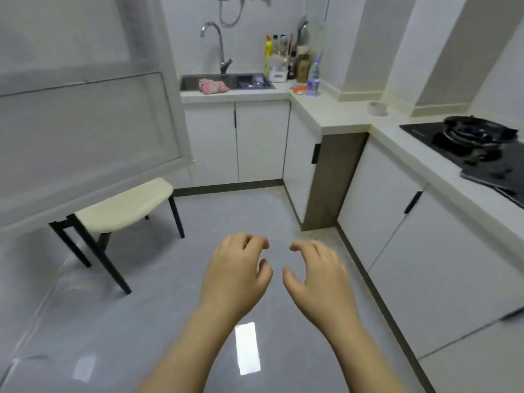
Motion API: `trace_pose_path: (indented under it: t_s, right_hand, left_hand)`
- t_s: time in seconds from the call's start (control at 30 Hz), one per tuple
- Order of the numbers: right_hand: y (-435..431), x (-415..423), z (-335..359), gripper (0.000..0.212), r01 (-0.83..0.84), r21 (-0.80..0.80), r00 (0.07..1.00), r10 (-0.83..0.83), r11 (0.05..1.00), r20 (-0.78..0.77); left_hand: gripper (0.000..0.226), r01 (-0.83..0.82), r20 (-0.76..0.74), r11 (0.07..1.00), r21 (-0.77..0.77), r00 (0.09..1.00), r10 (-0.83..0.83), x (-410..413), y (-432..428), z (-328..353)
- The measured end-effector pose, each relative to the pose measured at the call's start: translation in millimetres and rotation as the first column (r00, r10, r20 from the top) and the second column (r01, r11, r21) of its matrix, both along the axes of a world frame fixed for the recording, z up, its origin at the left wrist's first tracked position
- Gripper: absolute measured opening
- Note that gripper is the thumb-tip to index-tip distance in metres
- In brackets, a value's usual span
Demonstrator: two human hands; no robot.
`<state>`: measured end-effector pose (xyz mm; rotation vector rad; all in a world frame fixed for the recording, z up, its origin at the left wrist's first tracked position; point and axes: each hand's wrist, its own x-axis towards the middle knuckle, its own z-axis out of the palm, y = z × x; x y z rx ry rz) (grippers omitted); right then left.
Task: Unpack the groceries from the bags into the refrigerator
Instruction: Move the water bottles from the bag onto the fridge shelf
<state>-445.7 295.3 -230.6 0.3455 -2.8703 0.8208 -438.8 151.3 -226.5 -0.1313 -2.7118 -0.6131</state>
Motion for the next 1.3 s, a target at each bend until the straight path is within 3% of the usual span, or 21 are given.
trace_pose_path:
  t_s: [0.2,0.33,0.57,1.0,1.3]
  right_hand:
    - [131,8,1,0.039,0.292,0.042,0.955,-0.294,0.955,0.037]
    - [193,16,3,0.039,0.456,0.020,0.886,-0.456,0.890,0.083]
    - [279,12,-1,0.038,0.671,0.006,0.739,-0.668,0.742,0.085]
    - [441,-63,21,0.037,0.903,-0.013,0.430,-0.903,0.430,0.014]
    - [517,-72,26,0.029,0.978,-0.105,0.173,-0.980,0.183,-0.099]
  left_hand:
    - [0.025,0.287,0.000,0.957,0.046,0.958,-0.288,-34,135,-7]
    - [0.024,0.494,0.058,0.870,-0.001,0.868,-0.493,-52,205,-9]
    - [0.025,0.677,0.007,0.736,-0.015,0.736,-0.677,-89,310,-10]
    - [0.024,0.897,-0.081,0.441,-0.006,0.440,-0.895,-199,517,13]
    - [0.030,0.977,-0.130,0.209,-0.039,0.202,-0.971,-216,629,30]
